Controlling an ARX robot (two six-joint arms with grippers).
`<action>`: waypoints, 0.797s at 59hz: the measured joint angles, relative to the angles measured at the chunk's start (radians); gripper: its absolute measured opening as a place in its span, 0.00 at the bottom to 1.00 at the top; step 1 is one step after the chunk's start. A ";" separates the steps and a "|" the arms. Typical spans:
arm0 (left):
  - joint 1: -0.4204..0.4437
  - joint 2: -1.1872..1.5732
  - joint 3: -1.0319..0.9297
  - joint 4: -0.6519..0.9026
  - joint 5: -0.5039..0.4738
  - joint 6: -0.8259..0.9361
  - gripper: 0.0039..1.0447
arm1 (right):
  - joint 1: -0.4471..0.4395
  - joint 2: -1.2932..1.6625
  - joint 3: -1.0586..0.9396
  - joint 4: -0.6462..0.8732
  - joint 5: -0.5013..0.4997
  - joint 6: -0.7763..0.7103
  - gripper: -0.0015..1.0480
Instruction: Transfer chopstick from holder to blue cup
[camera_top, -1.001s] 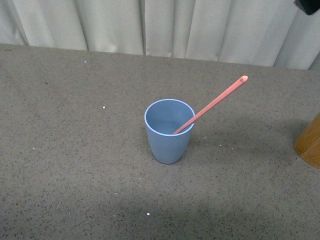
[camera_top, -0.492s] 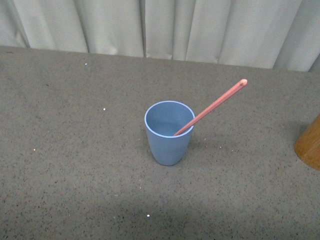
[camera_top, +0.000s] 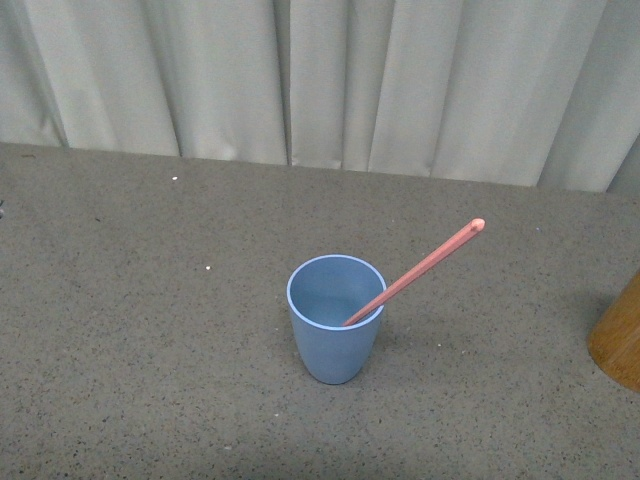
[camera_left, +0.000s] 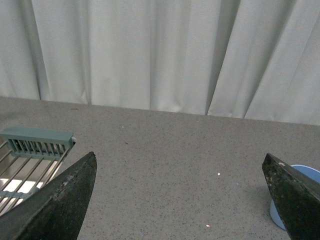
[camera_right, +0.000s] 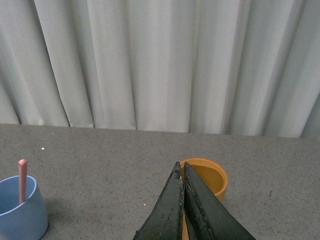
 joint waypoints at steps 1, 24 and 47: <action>0.000 0.000 0.000 0.000 0.000 0.000 0.94 | 0.000 0.000 0.000 0.000 0.000 0.000 0.01; 0.000 0.000 0.000 0.000 0.000 0.000 0.94 | -0.001 0.000 0.000 0.000 0.000 0.000 0.01; 0.000 0.000 0.000 0.000 0.000 0.000 0.94 | -0.001 0.000 0.000 0.000 0.000 -0.002 0.64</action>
